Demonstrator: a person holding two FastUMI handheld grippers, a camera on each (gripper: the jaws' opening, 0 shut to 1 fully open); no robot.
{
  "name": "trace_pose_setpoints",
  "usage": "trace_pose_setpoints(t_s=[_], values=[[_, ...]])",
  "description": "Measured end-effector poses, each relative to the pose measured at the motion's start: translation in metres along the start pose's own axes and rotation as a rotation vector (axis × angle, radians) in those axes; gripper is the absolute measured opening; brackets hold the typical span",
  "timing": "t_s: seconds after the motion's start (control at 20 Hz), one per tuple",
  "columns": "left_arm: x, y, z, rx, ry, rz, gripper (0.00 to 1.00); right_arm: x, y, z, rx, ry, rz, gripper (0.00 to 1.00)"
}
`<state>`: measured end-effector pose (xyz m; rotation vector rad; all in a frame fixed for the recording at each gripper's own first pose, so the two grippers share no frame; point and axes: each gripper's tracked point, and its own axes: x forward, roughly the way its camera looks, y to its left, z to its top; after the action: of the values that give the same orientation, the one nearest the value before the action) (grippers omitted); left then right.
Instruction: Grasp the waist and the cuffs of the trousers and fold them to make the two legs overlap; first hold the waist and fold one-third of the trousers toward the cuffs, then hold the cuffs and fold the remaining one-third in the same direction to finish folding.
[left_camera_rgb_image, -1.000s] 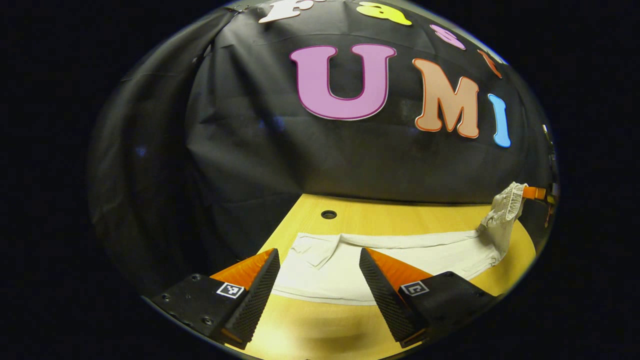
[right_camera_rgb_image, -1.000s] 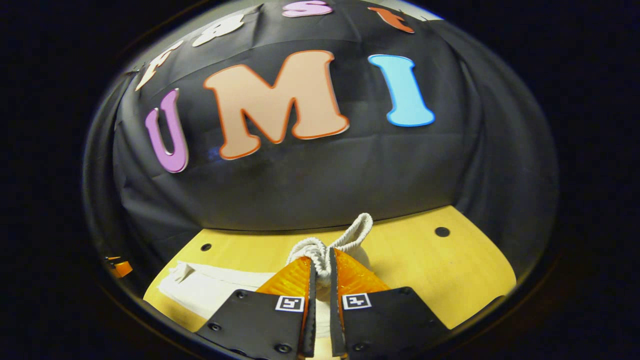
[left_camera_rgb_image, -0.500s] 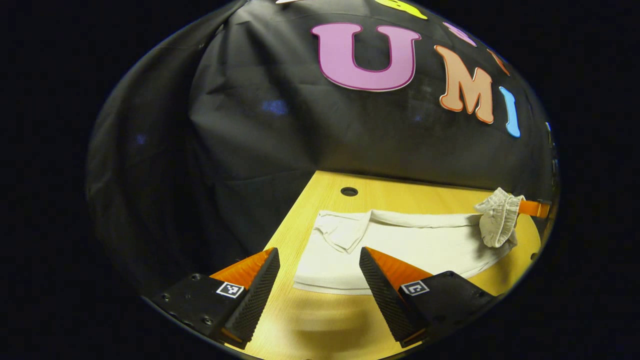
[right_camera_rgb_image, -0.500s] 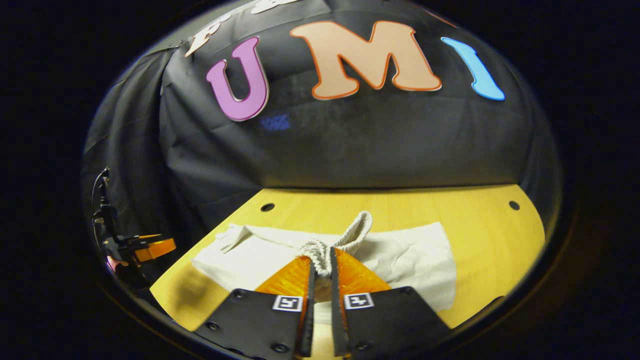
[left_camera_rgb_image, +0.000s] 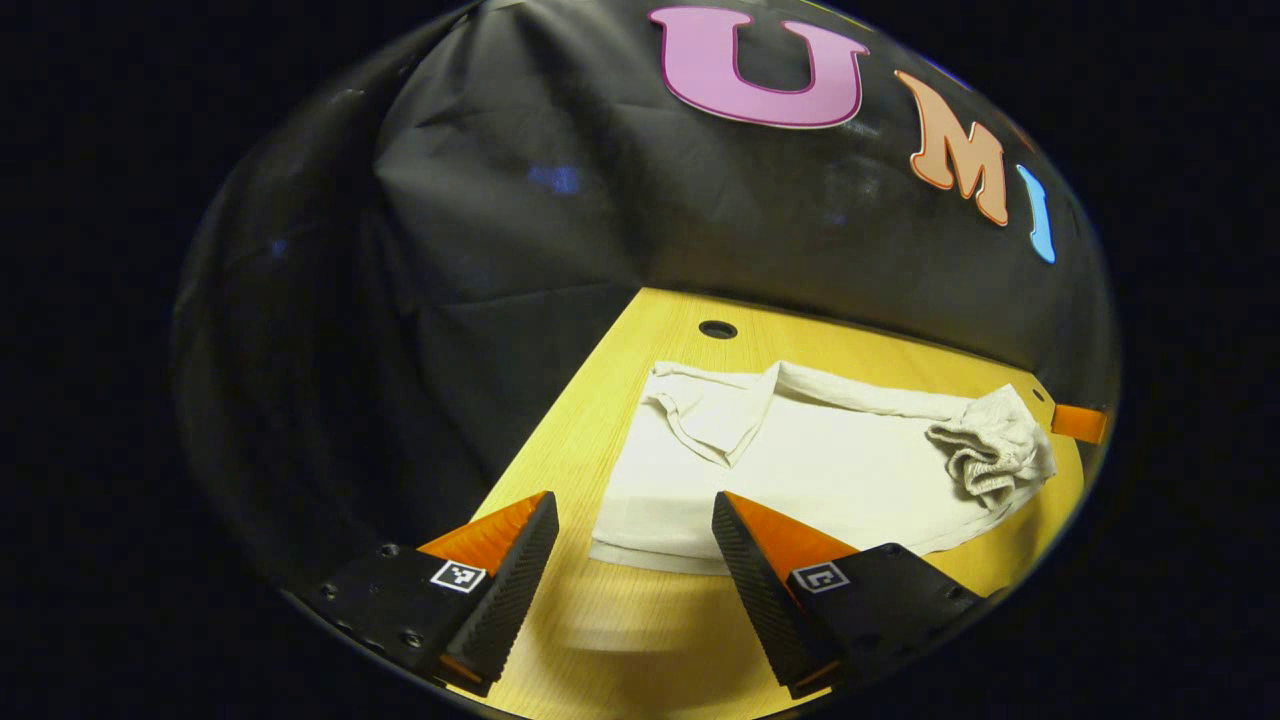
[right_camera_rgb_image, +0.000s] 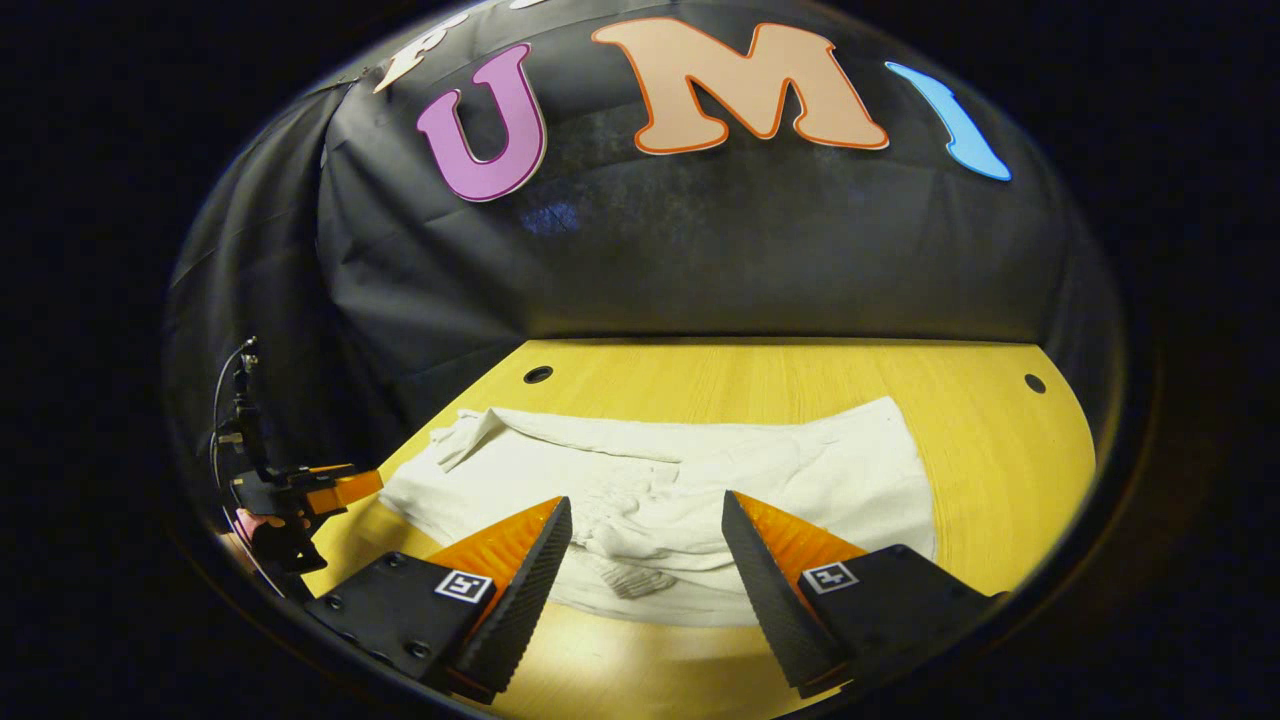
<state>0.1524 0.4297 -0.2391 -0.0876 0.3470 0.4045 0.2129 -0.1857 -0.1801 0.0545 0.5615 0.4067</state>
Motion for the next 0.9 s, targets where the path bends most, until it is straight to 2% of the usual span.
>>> trace_pose_setpoints(t_s=[0.4,0.55,0.6,0.65,0.85,0.9], values=[[0.019,0.003,-0.028,0.012,0.077,-0.013,0.95,-0.026,-0.035,0.005,-0.017,-0.003,-0.082,0.97],[0.020,0.003,-0.027,0.022,0.070,-0.011,0.95,-0.035,-0.047,0.009,-0.013,-0.009,-0.107,0.97],[0.020,0.003,-0.028,0.021,0.071,-0.007,0.95,-0.037,-0.050,0.010,-0.004,-0.010,-0.112,0.92],[0.021,0.003,-0.027,0.021,0.067,0.000,0.96,-0.038,-0.051,0.011,0.004,-0.010,-0.111,0.92],[0.021,0.003,-0.027,0.026,0.067,0.009,0.90,-0.043,-0.056,0.014,0.019,-0.017,-0.116,0.92],[0.021,0.000,-0.027,0.030,0.064,0.000,0.78,-0.043,-0.056,0.016,0.026,-0.017,-0.113,0.92]])
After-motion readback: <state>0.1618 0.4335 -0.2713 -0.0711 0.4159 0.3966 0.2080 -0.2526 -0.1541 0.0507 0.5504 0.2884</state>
